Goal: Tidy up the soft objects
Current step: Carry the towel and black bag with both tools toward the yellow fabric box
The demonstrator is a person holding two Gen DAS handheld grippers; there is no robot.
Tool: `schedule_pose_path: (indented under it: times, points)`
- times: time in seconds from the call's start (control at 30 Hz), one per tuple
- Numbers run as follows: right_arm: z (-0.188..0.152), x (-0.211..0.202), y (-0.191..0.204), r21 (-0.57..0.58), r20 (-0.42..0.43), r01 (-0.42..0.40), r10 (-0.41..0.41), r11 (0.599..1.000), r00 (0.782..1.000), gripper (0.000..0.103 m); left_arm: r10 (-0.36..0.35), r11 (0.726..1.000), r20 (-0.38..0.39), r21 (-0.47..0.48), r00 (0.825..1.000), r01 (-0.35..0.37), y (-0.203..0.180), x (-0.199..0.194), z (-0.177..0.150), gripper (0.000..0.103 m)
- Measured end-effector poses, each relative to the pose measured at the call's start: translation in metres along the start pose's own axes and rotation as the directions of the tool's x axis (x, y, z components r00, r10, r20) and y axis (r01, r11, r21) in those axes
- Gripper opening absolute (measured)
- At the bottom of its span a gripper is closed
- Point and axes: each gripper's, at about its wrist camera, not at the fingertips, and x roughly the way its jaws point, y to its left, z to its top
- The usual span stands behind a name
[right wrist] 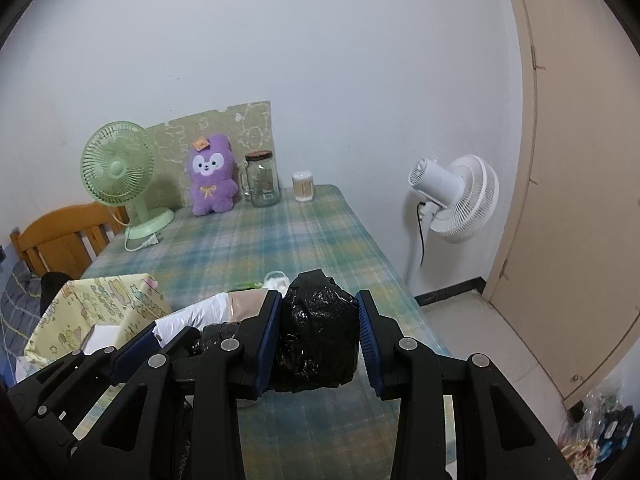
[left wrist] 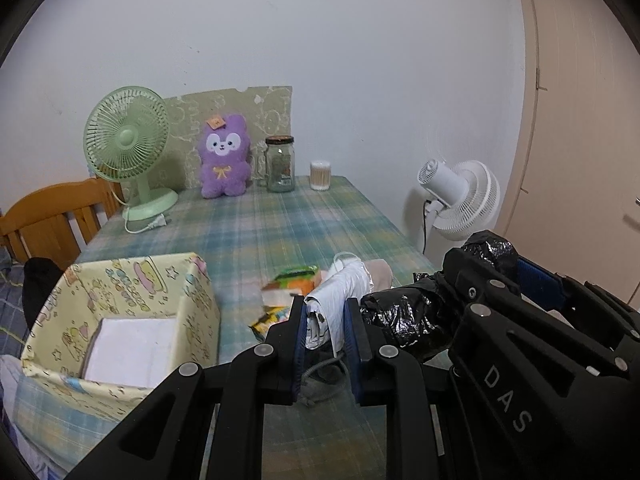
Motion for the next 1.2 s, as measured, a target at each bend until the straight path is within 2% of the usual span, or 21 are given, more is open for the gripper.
schedule_pose_path:
  times: [0.63, 0.97, 1.2]
  points:
    - [0.027, 0.002, 0.042, -0.026, 0.023, -0.046, 0.046, 0.999, 0.999, 0.041, 0.048, 0.999, 0.024, -0.015, 0.999, -0.048, 0.037, -0.010, 0.024, 0.016]
    - [0.037, 0.010, 0.082, -0.056, 0.027, -0.082, 0.084, 0.995, 0.996, 0.041, 0.081, 0.996, 0.032, -0.047, 0.996, -0.079, 0.077, -0.011, 0.030, 0.016]
    - [0.035, 0.022, 0.113, -0.064, 0.010, -0.115, 0.115, 0.991, 0.993, 0.041, 0.108, 0.993, 0.010, -0.054, 0.994, -0.107, 0.109, -0.005, 0.031, 0.016]
